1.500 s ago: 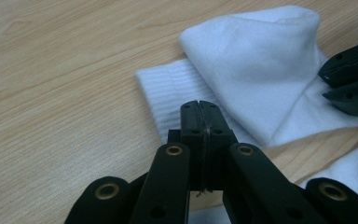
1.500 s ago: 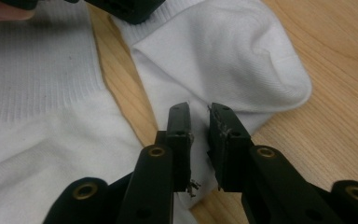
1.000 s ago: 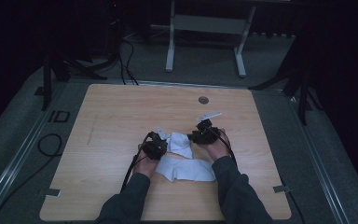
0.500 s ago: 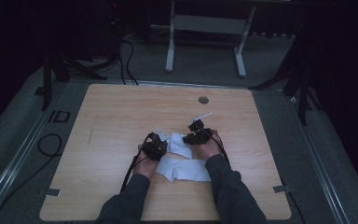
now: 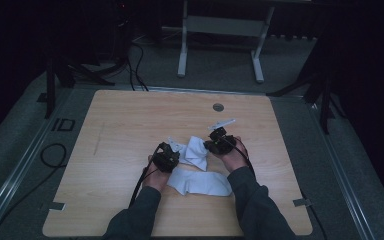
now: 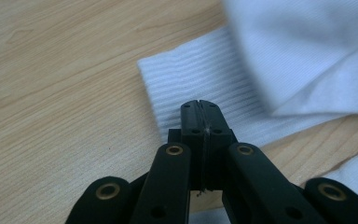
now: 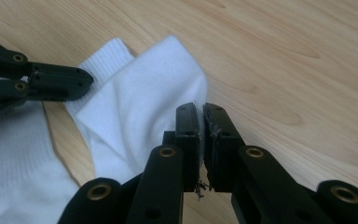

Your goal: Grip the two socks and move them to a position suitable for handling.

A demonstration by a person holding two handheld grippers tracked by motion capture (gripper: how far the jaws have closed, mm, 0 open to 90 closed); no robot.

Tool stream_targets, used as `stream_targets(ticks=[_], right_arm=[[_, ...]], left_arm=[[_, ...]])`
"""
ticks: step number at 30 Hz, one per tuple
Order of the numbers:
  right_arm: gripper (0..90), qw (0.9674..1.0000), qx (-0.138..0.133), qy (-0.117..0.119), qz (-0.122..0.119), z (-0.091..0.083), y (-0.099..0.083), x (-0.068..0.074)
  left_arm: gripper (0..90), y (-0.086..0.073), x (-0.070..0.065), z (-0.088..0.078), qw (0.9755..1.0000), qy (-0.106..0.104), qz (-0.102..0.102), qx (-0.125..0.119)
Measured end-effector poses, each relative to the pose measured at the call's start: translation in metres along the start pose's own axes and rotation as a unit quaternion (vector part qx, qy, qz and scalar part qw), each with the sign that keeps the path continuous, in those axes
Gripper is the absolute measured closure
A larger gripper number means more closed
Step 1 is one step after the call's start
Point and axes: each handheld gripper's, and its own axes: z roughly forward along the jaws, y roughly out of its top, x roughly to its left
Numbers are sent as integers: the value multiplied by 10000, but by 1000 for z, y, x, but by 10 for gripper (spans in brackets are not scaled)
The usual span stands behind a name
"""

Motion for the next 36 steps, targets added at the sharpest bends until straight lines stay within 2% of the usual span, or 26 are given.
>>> stream_targets(ticks=[3,7,13,19,26,32,36], right_arm=[[874,9997,-3,-219,-50,-8,-3,-5],[880,9996,-44,-276,43,-20,-9,-15],[878,9992,-86,-393,41,-41,-17,-28],[877,9982,-4,-572,150,-58,-33,-47],[877,9965,195,-762,271,-63,-54,-65],[876,9955,274,-827,374,-66,-64,-76],[871,9955,329,-809,377,-63,-67,-76]], left_arm=[[897,0,0,0,10000,10,12,8],[897,0,0,0,10000,7,17,18],[897,1,0,0,10000,11,-16,24],[897,1,1,0,10000,-13,-41,32],[897,1,4,0,9998,-106,-135,68],[897,2,5,0,9999,-5,-129,108],[896,3,5,0,9998,50,-165,106]])
